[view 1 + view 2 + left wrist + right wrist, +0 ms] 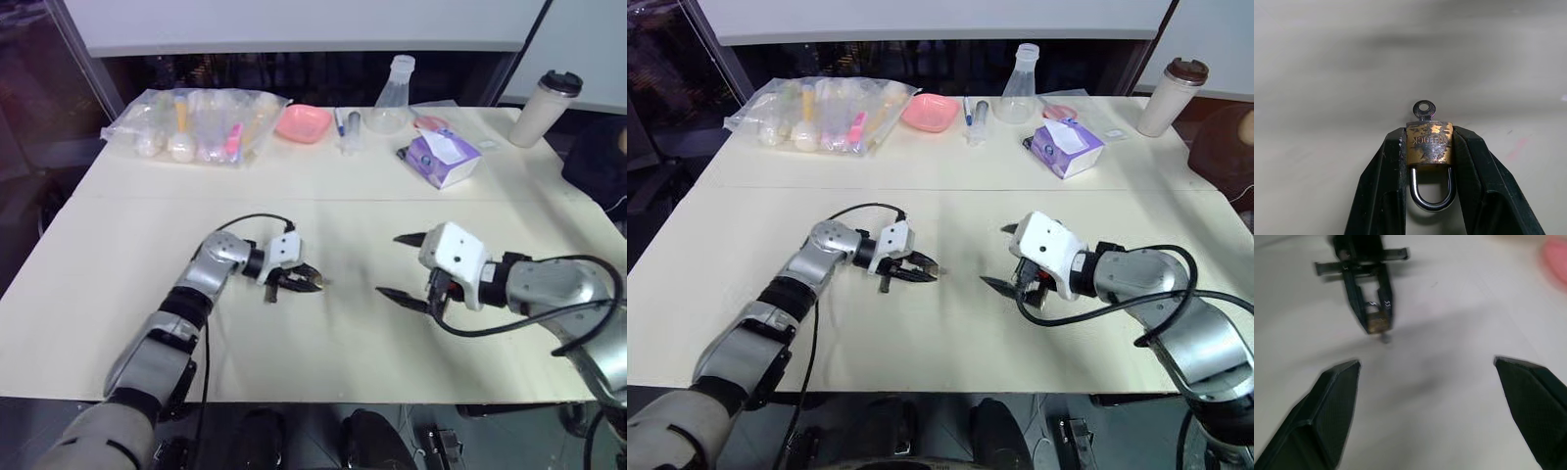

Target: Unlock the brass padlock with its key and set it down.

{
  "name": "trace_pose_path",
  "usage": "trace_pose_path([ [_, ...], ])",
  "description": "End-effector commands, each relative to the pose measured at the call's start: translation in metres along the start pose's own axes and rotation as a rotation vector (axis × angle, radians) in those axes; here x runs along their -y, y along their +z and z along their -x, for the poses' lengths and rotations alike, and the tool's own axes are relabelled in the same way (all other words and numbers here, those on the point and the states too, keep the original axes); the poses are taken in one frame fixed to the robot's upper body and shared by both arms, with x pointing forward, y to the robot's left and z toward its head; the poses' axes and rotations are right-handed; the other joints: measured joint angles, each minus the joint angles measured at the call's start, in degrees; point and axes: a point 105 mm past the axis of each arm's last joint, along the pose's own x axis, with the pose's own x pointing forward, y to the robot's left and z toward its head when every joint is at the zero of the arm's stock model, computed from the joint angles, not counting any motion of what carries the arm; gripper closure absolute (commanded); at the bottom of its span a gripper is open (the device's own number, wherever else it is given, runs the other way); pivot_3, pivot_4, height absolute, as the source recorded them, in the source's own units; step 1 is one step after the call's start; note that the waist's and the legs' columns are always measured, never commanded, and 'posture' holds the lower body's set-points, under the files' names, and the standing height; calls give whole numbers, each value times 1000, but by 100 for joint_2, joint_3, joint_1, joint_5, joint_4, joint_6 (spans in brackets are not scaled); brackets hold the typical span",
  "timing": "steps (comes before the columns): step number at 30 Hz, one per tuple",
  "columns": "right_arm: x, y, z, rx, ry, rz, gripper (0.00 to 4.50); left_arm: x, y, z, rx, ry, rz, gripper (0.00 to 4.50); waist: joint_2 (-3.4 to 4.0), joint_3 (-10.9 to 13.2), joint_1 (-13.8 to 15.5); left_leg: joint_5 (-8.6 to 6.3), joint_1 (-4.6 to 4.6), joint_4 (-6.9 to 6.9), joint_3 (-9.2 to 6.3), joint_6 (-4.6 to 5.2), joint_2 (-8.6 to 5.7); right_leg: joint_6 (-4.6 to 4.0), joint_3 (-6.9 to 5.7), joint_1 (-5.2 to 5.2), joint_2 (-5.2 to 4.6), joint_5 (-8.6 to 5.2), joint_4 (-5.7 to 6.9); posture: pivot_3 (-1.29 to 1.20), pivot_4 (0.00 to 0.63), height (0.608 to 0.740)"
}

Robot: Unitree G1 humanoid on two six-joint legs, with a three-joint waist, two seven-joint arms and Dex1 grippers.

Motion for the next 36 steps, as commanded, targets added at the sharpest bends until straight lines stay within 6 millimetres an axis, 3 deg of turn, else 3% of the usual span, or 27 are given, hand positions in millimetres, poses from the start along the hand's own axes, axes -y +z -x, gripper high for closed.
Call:
trace_pose_path([
  [1,5,7,-16,43,-46,266,0,-18,41,25,90,41,-60,3742,0,0,-5,0,-8,0,0,0,-2,1,0,-8,0,-1,1,0,150,715],
  [9,5,23,-52,173,-111,661,0,-22,75,47,134,39,-82,3742,0,1,-39,2,-16,3,12,-3,-8,5,2,-22,-1,-3,11,0,150,715],
  [21,11,37,-76,247,-147,711,0,-18,85,41,140,32,-129,3742,0,1,-35,17,-16,6,24,-30,-6,5,11,-41,-6,-3,45,0,150,715],
  [24,11,38,-77,250,-148,715,879,-19,85,40,142,32,-131,3742,0,1,-35,17,-16,6,27,-29,-7,5,13,-42,-8,-3,45,0,150,715],
  [31,9,42,-77,260,-143,714,4447,-19,82,36,133,32,-145,3742,0,1,-34,15,-16,6,28,-27,-6,5,14,-43,-8,-3,46,0,150,715],
  [36,8,46,-79,269,-140,703,4447,-19,81,33,122,39,-178,3742,0,1,-37,15,-16,6,29,-26,-6,5,15,-45,-8,-3,47,0,150,715],
])
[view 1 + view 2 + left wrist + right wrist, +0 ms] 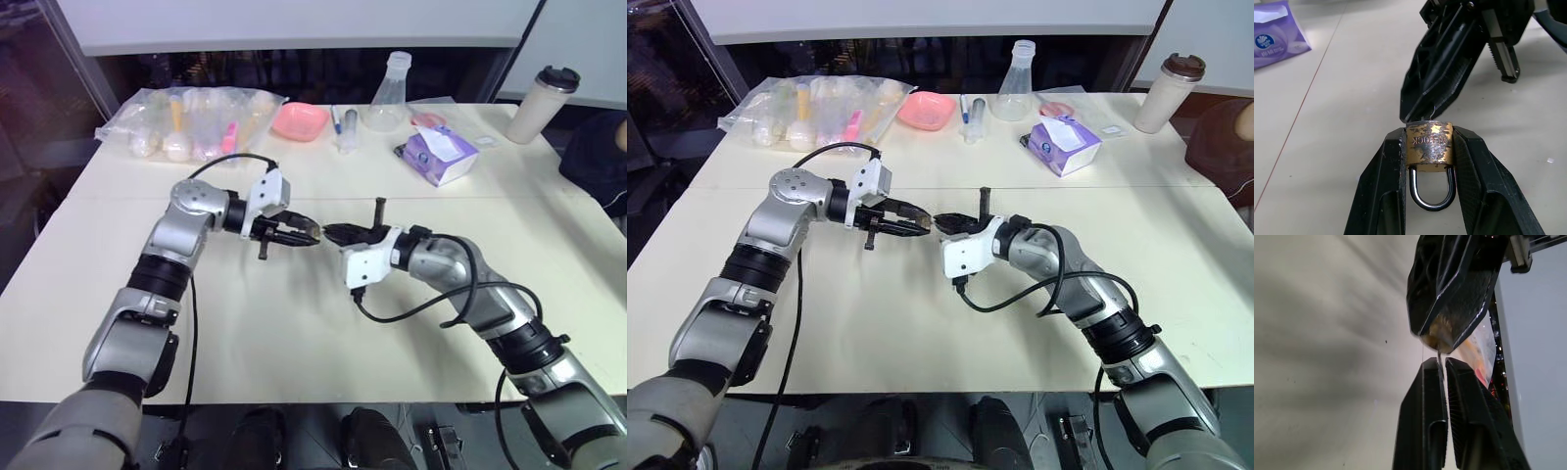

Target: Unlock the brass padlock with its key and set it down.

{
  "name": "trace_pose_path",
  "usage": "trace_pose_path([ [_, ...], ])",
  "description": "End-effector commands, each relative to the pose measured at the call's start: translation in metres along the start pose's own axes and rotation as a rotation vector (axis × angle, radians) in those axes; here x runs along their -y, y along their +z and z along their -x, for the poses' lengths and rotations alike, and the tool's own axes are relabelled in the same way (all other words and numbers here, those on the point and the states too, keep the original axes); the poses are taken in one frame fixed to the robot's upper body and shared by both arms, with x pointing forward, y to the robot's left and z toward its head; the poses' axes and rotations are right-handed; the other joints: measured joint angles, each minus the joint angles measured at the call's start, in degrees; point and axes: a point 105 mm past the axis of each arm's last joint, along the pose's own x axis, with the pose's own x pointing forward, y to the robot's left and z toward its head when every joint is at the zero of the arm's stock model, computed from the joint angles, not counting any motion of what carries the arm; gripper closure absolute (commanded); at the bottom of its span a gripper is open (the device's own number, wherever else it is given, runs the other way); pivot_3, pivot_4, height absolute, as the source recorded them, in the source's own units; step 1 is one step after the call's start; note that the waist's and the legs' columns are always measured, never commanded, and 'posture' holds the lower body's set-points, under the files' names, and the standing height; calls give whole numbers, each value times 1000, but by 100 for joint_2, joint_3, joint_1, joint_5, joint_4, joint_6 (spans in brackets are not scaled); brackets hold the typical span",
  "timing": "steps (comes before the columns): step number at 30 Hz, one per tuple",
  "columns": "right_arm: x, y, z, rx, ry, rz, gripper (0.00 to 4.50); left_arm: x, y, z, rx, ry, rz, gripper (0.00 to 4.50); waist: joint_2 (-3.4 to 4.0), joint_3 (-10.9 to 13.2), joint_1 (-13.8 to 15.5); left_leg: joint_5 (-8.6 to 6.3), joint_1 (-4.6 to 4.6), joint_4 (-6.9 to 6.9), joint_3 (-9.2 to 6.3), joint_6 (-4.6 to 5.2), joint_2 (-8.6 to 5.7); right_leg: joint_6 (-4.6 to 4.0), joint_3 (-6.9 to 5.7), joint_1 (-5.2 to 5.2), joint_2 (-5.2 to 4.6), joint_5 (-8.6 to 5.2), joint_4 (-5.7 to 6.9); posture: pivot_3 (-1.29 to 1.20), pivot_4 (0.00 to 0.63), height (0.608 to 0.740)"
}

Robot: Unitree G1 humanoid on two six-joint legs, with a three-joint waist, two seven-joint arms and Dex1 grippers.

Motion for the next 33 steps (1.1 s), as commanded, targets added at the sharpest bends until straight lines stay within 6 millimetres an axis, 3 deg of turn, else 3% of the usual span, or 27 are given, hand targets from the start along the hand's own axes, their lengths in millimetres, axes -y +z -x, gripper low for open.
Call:
trace_pose_path([
  [1,20,11,1,35,-60,23,4447,-3,9,-2,2,10,-74,3742,0,0,1,0,0,0,0,0,0,0,0,0,0,0,0,0,150,715],
  [14,-9,14,-5,39,218,-249,4447,-3,10,-15,-62,38,-358,3742,0,0,2,-8,0,0,1,14,0,0,0,0,-1,0,1,0,150,715],
  [18,5,9,-9,16,155,-120,4447,-3,8,-16,-46,38,-318,3742,0,0,-1,-8,0,0,2,14,0,0,0,-5,-1,0,5,0,150,715],
  [25,13,-4,6,1,13,243,4447,-5,10,-5,-29,23,-161,3742,0,0,8,-8,-1,0,7,14,-4,0,0,-8,0,0,8,0,150,715],
  [28,17,-5,14,14,-49,284,3605,-6,12,-1,-1,15,-48,3742,0,0,-4,-1,-1,0,7,2,-2,0,1,-10,4,0,10,0,150,715],
  [33,27,0,21,39,-148,329,1071,-3,11,3,2,-19,38,3742,0,0,-14,8,-1,-1,8,-14,1,0,3,-10,6,0,10,0,150,715],
])
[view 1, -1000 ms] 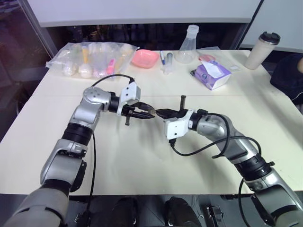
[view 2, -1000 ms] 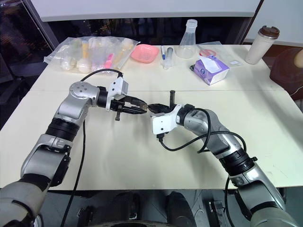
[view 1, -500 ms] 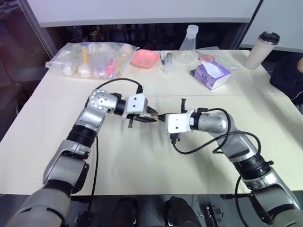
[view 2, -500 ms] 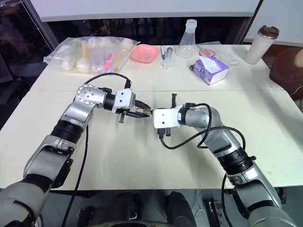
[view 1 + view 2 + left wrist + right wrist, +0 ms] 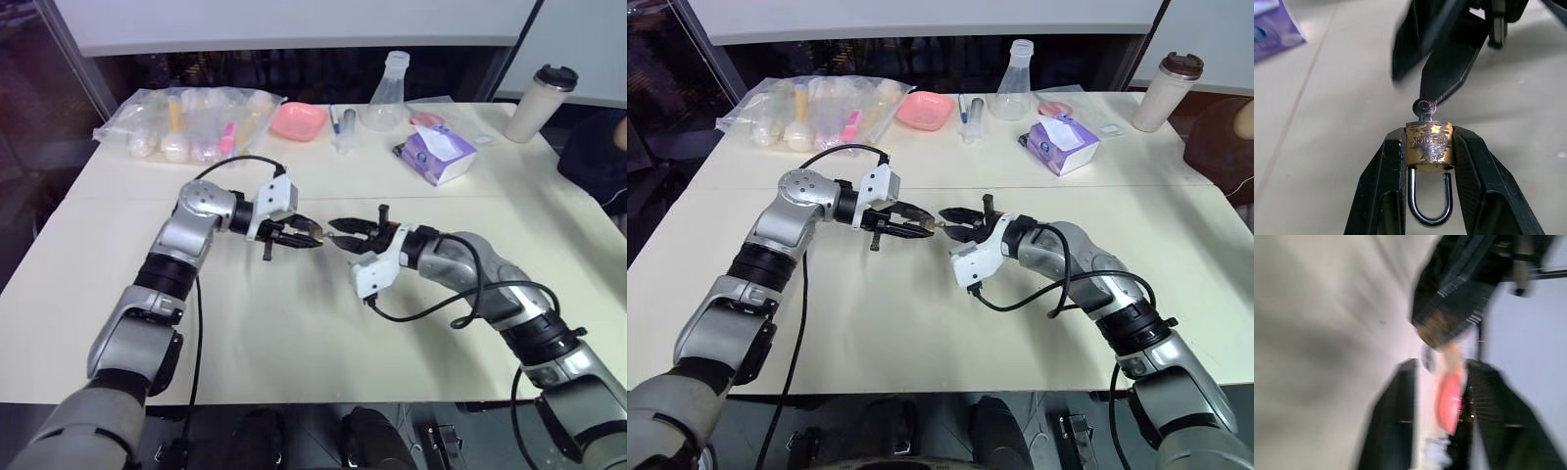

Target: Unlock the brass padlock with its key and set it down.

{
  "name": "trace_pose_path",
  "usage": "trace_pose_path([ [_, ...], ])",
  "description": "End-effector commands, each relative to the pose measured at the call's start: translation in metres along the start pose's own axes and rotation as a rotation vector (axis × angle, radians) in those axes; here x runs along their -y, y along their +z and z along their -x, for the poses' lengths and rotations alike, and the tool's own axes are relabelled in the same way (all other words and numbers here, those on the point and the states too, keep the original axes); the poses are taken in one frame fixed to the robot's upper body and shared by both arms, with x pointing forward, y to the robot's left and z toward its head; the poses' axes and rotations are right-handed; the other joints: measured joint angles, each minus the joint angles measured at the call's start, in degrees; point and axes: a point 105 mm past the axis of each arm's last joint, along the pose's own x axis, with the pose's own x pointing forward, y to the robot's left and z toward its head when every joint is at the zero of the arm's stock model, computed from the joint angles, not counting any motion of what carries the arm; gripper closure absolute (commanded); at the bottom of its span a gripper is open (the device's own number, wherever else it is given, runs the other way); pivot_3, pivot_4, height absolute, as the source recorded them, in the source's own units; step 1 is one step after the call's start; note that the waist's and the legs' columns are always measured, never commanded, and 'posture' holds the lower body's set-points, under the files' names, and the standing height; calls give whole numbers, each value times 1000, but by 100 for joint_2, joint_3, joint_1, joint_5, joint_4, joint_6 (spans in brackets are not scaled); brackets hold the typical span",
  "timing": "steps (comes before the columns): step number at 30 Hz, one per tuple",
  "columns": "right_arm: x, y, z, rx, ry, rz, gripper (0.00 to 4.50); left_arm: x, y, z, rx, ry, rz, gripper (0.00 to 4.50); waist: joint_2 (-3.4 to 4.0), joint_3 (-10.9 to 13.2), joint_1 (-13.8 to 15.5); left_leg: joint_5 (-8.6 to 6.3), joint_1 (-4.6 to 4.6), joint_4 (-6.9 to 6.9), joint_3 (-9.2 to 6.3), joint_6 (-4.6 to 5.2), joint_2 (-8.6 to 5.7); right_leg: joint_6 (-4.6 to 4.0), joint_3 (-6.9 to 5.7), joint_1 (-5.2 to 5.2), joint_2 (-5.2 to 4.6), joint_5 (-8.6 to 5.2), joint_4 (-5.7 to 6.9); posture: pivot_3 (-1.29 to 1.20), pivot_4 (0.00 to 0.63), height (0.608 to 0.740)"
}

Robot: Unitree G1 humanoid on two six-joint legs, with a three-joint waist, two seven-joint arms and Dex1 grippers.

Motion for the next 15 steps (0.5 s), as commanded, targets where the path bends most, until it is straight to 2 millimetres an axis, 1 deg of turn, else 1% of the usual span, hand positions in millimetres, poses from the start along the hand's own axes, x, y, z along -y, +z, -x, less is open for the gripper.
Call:
trace_pose_path([
  [1,21,2,7,15,-111,45,537,-2,17,8,41,-7,-8,3742,0,0,2,1,0,0,-1,-2,1,0,0,0,0,0,0,0,150,715],
  [2,23,3,7,18,-118,44,131,-2,18,8,45,-7,1,3742,0,0,3,2,0,0,-1,-4,2,0,0,0,0,0,0,0,150,715],
  [3,23,4,6,20,-121,43,54,-3,18,8,48,-6,5,3742,0,0,4,3,0,0,0,-6,2,0,0,0,0,0,0,0,150,715],
  [6,18,8,2,38,-97,47,54,-5,26,7,79,-7,26,3742,0,0,16,4,0,1,2,-7,0,0,2,1,0,0,0,0,150,715],
  [9,19,14,-1,63,-113,58,54,-4,34,7,108,-31,50,3742,0,0,16,4,0,1,2,-7,0,0,3,1,0,0,0,0,150,715],
  [15,22,23,-5,119,-135,86,54,1,36,9,108,-78,50,3742,0,0,2,7,1,0,2,-12,1,0,3,1,-1,0,0,0,150,715],
])
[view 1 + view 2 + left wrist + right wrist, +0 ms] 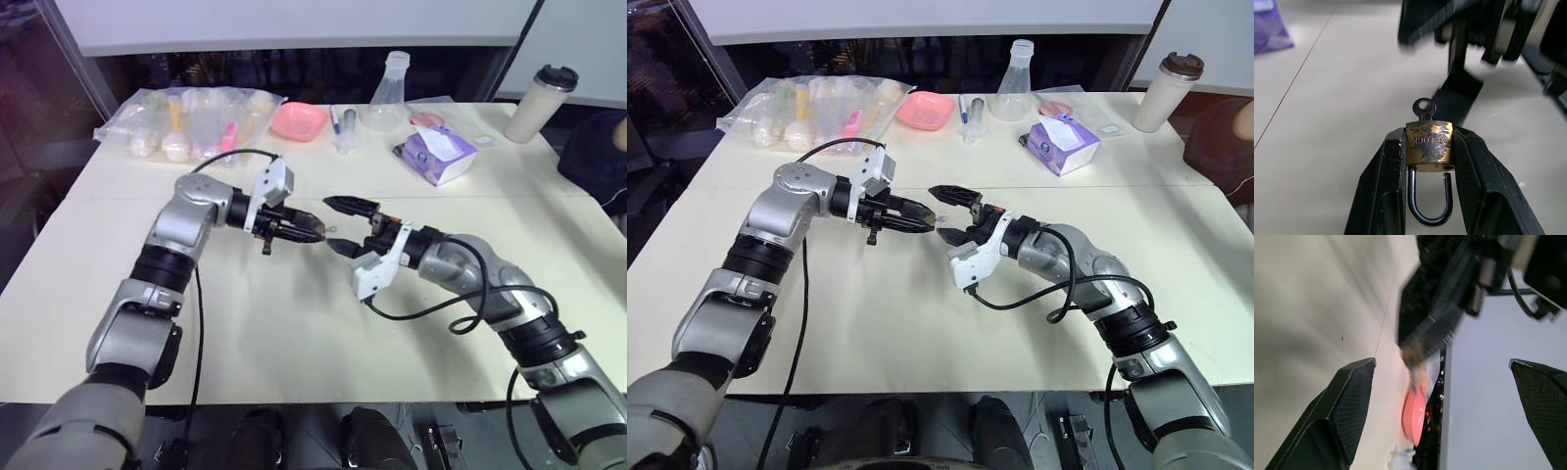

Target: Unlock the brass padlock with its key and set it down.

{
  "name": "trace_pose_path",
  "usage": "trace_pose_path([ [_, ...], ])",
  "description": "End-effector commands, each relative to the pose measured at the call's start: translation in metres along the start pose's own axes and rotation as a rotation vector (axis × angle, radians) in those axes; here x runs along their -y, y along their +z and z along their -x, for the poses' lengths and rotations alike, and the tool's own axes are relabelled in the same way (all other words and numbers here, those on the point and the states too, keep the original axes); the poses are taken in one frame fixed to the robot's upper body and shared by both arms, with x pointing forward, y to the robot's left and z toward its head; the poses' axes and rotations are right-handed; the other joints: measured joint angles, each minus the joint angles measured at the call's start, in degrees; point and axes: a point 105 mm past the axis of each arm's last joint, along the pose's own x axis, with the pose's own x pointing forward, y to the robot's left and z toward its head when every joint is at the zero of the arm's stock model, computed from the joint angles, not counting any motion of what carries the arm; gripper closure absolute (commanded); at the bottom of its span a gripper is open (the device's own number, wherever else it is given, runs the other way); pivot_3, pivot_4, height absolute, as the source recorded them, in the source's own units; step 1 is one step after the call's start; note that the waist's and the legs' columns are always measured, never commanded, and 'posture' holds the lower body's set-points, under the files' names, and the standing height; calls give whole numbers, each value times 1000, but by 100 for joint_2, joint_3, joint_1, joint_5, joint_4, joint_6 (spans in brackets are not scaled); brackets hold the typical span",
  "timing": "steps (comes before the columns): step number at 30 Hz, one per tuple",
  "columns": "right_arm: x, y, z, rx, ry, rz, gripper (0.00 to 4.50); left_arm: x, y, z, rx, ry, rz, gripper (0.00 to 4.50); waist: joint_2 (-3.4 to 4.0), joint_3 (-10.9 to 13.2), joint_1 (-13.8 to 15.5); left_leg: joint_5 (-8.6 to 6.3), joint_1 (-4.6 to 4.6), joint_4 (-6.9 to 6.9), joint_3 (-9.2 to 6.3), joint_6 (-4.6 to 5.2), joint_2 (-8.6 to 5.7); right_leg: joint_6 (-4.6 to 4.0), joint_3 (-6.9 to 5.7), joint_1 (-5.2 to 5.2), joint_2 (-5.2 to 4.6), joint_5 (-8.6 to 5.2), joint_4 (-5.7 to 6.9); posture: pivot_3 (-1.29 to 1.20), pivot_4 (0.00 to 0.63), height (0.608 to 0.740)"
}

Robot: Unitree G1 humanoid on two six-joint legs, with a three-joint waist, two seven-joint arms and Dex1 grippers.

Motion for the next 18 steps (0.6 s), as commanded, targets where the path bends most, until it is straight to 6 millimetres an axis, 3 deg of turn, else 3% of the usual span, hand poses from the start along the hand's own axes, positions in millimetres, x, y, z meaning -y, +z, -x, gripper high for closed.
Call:
trace_pose_path([
  [1,16,4,-1,35,-59,41,54,0,15,6,20,-6,-52,3742,0,0,0,0,0,0,0,-1,0,0,0,0,0,0,0,0,150,715],
  [4,18,4,-1,38,-66,50,54,2,14,5,13,-19,-59,3742,0,0,3,0,0,0,0,-1,0,0,0,0,0,0,0,0,150,715],
  [7,18,5,0,44,-66,57,781,3,13,5,8,-22,-64,3742,0,0,13,0,0,1,0,-1,-2,0,1,0,0,0,0,0,150,715],
  [14,17,7,-1,58,-63,63,4135,4,13,3,11,-26,-67,3742,0,0,1,1,0,1,0,-1,0,0,2,0,-2,0,0,0,150,715],
  [15,18,8,-1,61,-64,65,4373,4,14,2,15,-30,-66,3742,0,0,1,1,0,1,1,-1,0,0,3,0,-3,0,0,0,150,715],
  [18,18,9,-2,64,-66,71,4373,7,17,2,33,-45,-58,3742,0,0,5,1,0,1,0,-1,0,0,3,0,-2,0,0,0,150,715],
])
